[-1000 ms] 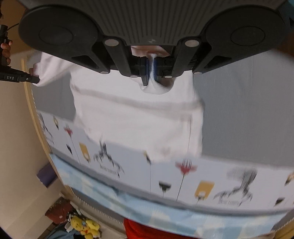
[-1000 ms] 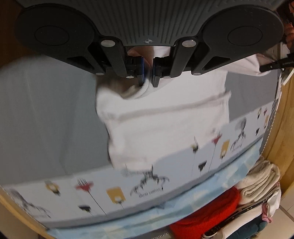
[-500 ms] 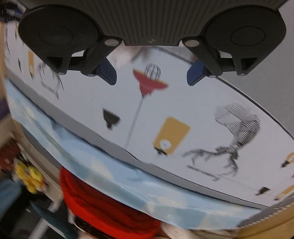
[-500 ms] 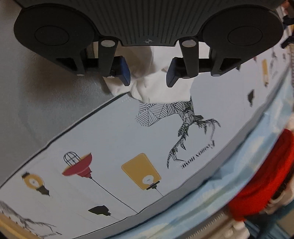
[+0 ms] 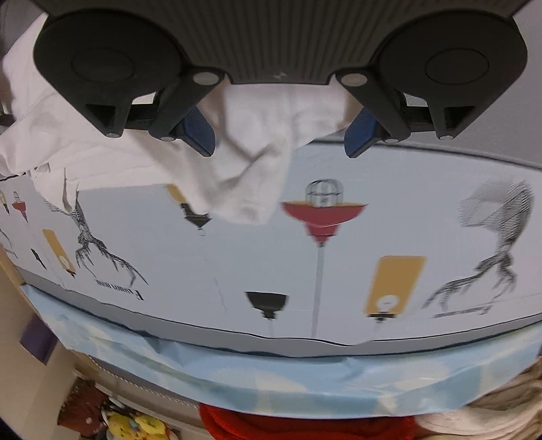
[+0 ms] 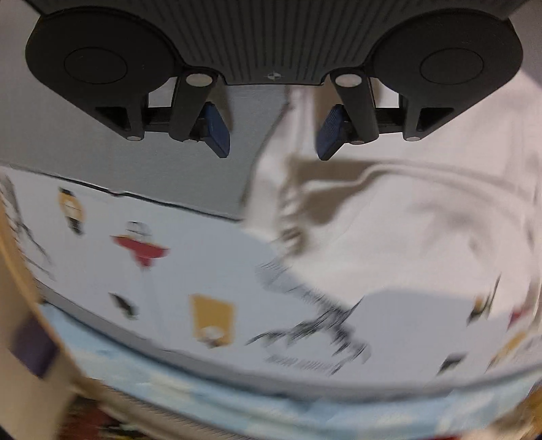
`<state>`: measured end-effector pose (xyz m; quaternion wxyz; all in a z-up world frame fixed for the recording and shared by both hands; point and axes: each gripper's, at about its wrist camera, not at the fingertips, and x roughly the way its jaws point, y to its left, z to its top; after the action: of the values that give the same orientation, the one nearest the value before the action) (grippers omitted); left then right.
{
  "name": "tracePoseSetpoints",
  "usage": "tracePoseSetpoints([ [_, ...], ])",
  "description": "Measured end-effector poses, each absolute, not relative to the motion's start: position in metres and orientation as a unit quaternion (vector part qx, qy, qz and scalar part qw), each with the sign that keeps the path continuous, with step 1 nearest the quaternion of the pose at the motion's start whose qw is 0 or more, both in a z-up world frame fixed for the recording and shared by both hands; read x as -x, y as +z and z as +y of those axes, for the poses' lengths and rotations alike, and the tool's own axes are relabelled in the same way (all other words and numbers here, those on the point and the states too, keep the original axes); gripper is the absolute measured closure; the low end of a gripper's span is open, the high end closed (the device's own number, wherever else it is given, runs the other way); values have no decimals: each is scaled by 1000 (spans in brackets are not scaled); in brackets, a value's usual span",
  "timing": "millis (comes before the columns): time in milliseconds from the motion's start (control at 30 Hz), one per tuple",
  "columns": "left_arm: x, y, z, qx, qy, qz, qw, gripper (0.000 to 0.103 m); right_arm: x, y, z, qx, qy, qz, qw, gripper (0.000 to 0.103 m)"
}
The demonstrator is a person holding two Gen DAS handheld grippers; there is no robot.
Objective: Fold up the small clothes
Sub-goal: 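Lay the hem over the collar and open both grippers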
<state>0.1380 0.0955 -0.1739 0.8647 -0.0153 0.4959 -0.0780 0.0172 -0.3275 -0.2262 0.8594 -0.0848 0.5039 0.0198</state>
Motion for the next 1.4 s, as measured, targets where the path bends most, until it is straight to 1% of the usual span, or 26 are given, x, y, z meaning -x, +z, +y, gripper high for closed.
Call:
tracePoseSetpoints([
  [100,-153,-181,82,-8,-82,503,860,16,-34,-226,-315,111,41,499,858,42],
  [167,-161,-183,78,-19,-74,499,863,16,-52,-218,-317,94,44,493,864,39],
  [233,-167,-180,81,-11,-43,487,872,16,-77,-209,-328,44,29,482,875,37],
  [300,-171,-177,94,25,17,473,881,16,-101,-203,-349,-34,-16,470,882,34],
  [400,-170,-176,119,87,53,472,876,16,-119,-209,-379,-141,-96,467,868,34],
  [467,-166,-174,130,99,47,475,873,16,-111,-214,-388,-170,-107,470,859,34],
  [667,-153,-173,142,116,5,477,871,16,-55,-218,-386,-174,-75,443,876,34],
  [767,-153,-171,127,104,-11,477,873,16,-45,-214,-378,-169,-52,416,892,35],
  [867,-157,-170,107,65,-48,476,875,17,-50,-207,-369,-162,-30,393,905,36],
  [933,-161,-175,95,35,-56,485,872,17,-61,-206,-362,-148,-21,392,908,37],
  [1000,-168,-186,88,14,-55,503,863,17,-77,-211,-356,-139,-22,405,904,36],
  [1067,-173,-193,86,18,-54,517,854,17,-94,-223,-352,-135,-26,434,890,36],
  [1100,-175,-193,86,25,-56,519,852,29,-101,-229,-349,-134,-26,451,882,38],
  [1133,-174,-191,87,36,-69,516,853,75,-104,-234,-347,-131,-24,458,879,42],
  [1167,-173,-187,89,50,-87,510,854,99,-105,-234,-345,-127,-18,454,882,68],
  [1200,-169,-179,91,56,-86,496,862,98,-103,-231,-343,-122,-17,443,888,98],
  [1267,-158,-165,98,54,-87,455,885,98,-92,-220,-345,-129,-22,410,903,97],
  [1300,-156,-162,104,60,-79,446,889,98,-85,-212,-350,-146,-17,386,911,97],
  [1367,-159,-170,114,65,-56,462,883,98,-77,-207,-356,-160,-18,368,916,98],
  [1400,-162,-177,118,60,-43,470,880,98,-79,-209,-359,-159,-26,373,914,98],
])
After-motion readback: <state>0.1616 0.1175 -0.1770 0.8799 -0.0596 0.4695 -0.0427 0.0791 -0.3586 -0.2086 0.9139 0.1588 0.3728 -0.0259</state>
